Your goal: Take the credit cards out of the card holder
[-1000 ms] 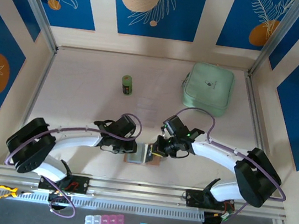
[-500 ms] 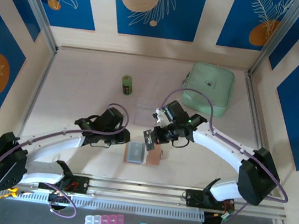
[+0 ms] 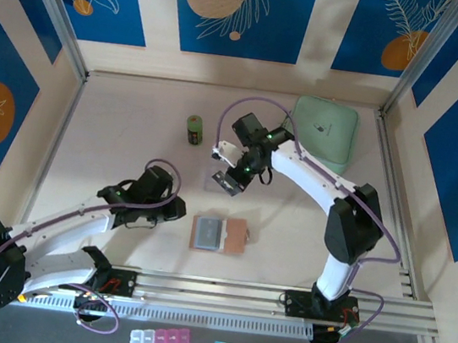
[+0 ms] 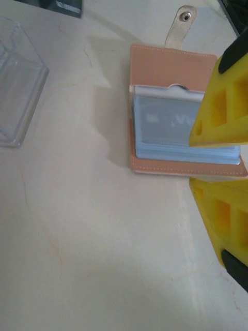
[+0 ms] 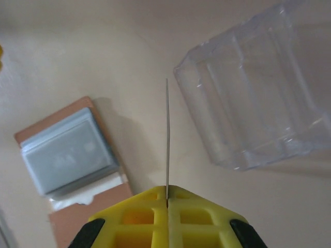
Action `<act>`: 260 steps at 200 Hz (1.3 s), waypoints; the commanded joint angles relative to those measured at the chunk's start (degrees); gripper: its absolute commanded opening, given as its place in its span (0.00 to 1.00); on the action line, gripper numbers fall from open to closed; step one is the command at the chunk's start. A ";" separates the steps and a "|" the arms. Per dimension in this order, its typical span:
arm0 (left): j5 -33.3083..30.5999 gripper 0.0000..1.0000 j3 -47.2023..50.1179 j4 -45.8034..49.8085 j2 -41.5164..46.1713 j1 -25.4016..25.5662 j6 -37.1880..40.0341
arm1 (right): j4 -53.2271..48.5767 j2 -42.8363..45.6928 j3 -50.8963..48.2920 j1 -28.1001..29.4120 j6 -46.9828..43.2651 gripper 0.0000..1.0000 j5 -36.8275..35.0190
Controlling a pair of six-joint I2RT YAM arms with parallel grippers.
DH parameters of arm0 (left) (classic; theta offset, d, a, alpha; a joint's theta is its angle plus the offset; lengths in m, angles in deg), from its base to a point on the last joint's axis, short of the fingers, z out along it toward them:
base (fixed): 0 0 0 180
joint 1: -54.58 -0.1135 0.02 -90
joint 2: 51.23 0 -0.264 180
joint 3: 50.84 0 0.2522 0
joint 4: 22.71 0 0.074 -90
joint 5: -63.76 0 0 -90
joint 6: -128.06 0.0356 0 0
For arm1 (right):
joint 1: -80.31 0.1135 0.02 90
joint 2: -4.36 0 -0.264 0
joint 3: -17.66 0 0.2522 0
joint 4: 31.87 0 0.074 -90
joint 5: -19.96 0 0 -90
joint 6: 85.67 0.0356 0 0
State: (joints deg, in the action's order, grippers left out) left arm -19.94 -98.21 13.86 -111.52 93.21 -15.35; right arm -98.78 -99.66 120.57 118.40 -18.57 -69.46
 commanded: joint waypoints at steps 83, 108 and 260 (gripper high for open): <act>1.49 0.21 2.98 0.31 1.21 -2.15 1.03 | -24.46 -20.99 31.08 -4.12 -23.10 0.00 3.66; 1.69 0.21 3.18 0.72 1.45 -2.48 1.15 | -27.06 -24.59 34.70 -4.23 -24.03 0.00 4.49; 2.96 0.21 4.36 1.42 3.59 -3.91 0.51 | -27.19 -31.25 31.17 -3.65 -26.63 0.00 8.64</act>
State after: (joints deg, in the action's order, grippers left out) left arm -18.02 -94.80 14.25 -109.03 90.08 -15.39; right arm -124.31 -129.02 153.77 114.42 -43.90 -63.52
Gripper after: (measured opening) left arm 0.211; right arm 0.063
